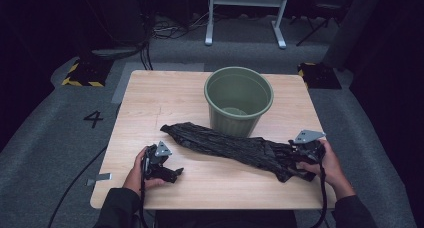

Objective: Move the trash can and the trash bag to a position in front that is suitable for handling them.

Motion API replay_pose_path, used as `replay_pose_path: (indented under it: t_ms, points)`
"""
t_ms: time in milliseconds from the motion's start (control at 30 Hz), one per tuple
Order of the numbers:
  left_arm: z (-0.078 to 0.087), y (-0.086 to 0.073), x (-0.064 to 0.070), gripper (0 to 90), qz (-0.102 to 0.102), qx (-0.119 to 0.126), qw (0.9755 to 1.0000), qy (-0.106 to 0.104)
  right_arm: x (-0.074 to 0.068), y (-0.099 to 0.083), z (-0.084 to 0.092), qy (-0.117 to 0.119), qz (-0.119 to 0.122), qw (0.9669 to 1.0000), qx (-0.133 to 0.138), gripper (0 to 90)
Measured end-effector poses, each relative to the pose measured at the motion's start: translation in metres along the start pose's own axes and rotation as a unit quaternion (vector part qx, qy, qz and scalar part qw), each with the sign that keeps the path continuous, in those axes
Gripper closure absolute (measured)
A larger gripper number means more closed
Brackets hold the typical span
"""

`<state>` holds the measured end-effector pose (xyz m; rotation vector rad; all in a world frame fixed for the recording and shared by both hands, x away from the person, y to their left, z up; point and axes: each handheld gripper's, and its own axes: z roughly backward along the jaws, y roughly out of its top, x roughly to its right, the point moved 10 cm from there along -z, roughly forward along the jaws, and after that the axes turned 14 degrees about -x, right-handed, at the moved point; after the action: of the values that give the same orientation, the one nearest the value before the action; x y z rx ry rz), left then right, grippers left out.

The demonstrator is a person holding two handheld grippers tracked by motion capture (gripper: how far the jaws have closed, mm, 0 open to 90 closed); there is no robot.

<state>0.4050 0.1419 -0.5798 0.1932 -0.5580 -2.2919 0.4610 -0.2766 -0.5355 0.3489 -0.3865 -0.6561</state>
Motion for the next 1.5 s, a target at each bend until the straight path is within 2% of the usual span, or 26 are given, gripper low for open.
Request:
replay_pose_path:
  t_ms: [67, 100, 133, 233, 300, 367, 500, 567, 633, 667, 700, 733, 800, 867, 900, 967, 1033, 1100, 1167, 1233, 1267, 1333, 1367, 1400, 1433, 1500]
  points:
    - [0.0, 0.0, 0.0, 0.0, -0.001, 0.0, 1.0, 0.0, 0.014, 0.002, 0.001, -0.009, -0.028, 0.9995, 0.01, 43.9]
    - [0.0, 0.0, 0.0, 0.0, -0.001, 0.0, 1.0, 0.0, 0.014, 0.002, 0.001, -0.009, -0.028, 0.9995, 0.01, 43.9]
    - [0.0, 0.0, -0.001, 0.0, -0.002, 0.001, 1.0, 0.0, 0.019, 0.004, 0.004, 0.002, -0.034, 0.9992, 0.021, 38.8]
    - [0.0, 0.0, -0.002, 0.0, -0.004, 0.0, 1.0, -0.001, 0.02, 0.007, 0.011, 0.022, -0.046, 0.9974, 0.05, 35.5]
    - [-0.001, 0.002, -0.005, 0.0, -0.003, -0.001, 1.0, 0.0, 0.022, 0.007, 0.019, 0.017, -0.057, 0.9962, 0.065, 32.1]
    - [-0.001, 0.003, -0.007, 0.0, 0.0, 0.0, 1.0, 0.001, 0.021, 0.007, 0.031, 0.03, -0.065, 0.9931, 0.093, 30.9]
    - [-0.002, 0.005, -0.012, 0.1, 0.001, 0.001, 1.0, 0.003, 0.019, 0.005, 0.054, 0.03, -0.084, 0.9865, 0.137, 26.0]
    - [-0.002, 0.006, -0.016, 0.1, 0.006, -0.001, 1.0, 0.008, 0.009, 0.006, 0.064, 0.043, -0.071, 0.9847, 0.153, 25.4]
    - [-0.003, 0.007, -0.02, 0.1, 0.014, 0.0, 0.9998, 0.011, -0.005, 0.009, 0.071, 0.053, -0.054, 0.9846, 0.158, 24.1]
    - [-0.003, 0.007, -0.02, 0.1, 0.014, 0.0, 0.9998, 0.011, -0.005, 0.009, 0.071, 0.053, -0.054, 0.9846, 0.158, 24.1]
    - [-0.003, 0.008, -0.021, 0.1, 0.022, 0.001, 0.9997, 0.013, -0.025, 0.013, 0.074, 0.068, -0.034, 0.9832, 0.166, 25.9]
    - [-0.003, 0.008, -0.024, 0.0, 0.026, -0.001, 0.9995, 0.016, -0.032, 0.015, 0.074, 0.065, -0.023, 0.9839, 0.165, 27.3]
    - [-0.004, 0.01, -0.026, 0.0, 0.029, 0.001, 0.9994, 0.018, -0.045, 0.017, 0.072, 0.063, -0.002, 0.984, 0.167, 41.3]
    - [-0.004, 0.011, -0.029, 0.0, 0.027, -0.001, 0.9995, 0.018, -0.058, 0.018, 0.063, 0.069, 0.014, 0.9854, 0.155, 44.1]
    - [-0.004, 0.011, -0.03, 0.0, 0.026, -0.001, 0.9995, 0.019, -0.063, 0.018, 0.056, 0.069, 0.021, 0.9871, 0.143, 45.8]
    - [-0.005, 0.012, -0.032, 0.0, 0.024, -0.001, 0.9995, 0.019, -0.066, 0.015, 0.037, 0.055, 0.029, 0.9922, 0.108, 47.1]
    - [-0.005, 0.012, -0.032, 0.2, 0.024, -0.001, 0.9996, 0.016, -0.065, 0.014, 0.025, 0.053, 0.021, 0.9945, 0.089, 50.8]
    - [-0.005, 0.013, -0.032, 0.5, 0.022, -0.001, 0.9996, 0.016, -0.057, 0.014, 0.014, 0.035, 0.022, 0.9965, 0.072, 55.4]
    - [-0.004, 0.013, -0.032, 3.2, 0.022, 0.006, 0.9996, 0.016, -0.046, 0.013, 0.004, 0.018, 0.013, 0.9979, 0.06, 60.7]
    - [-0.001, 0.014, -0.032, 11.6, 0.017, 0.017, 0.9996, 0.014, -0.036, 0.014, -0.003, 0.021, -0.008, 0.998, 0.059, 64.5]
    - [0.0, 0.014, -0.032, 17.5, 0.016, 0.02, 0.9995, 0.016, -0.029, 0.013, -0.007, 0.006, -0.007, 0.9986, 0.053, 65.3]
    - [0.0, 0.015, -0.028, 14.6, 0.007, 0.02, 0.9997, 0.008, -0.014, 0.014, -0.014, -0.012, -0.022, 0.9986, 0.048, 66.8]
    - [0.0, 0.015, -0.028, 15.9, 0.007, 0.02, 0.9997, 0.008, -0.014, 0.014, -0.014, -0.012, -0.022, 0.9986, 0.048, 66.8]
    - [0.001, 0.017, -0.022, 16.2, -0.004, 0.028, 0.9996, -0.009, 0.001, 0.018, -0.02, -0.025, -0.042, 0.9975, 0.051, 67.8]
    - [0.001, 0.018, -0.019, 15.0, -0.009, 0.031, 0.9994, -0.015, 0.006, 0.019, -0.021, -0.032, -0.045, 0.9973, 0.049, 67.5]
    - [0.001, 0.021, -0.014, 15.2, -0.021, 0.03, 0.9992, -0.014, 0.012, 0.026, -0.023, -0.031, -0.055, 0.9961, 0.062, 61.4]
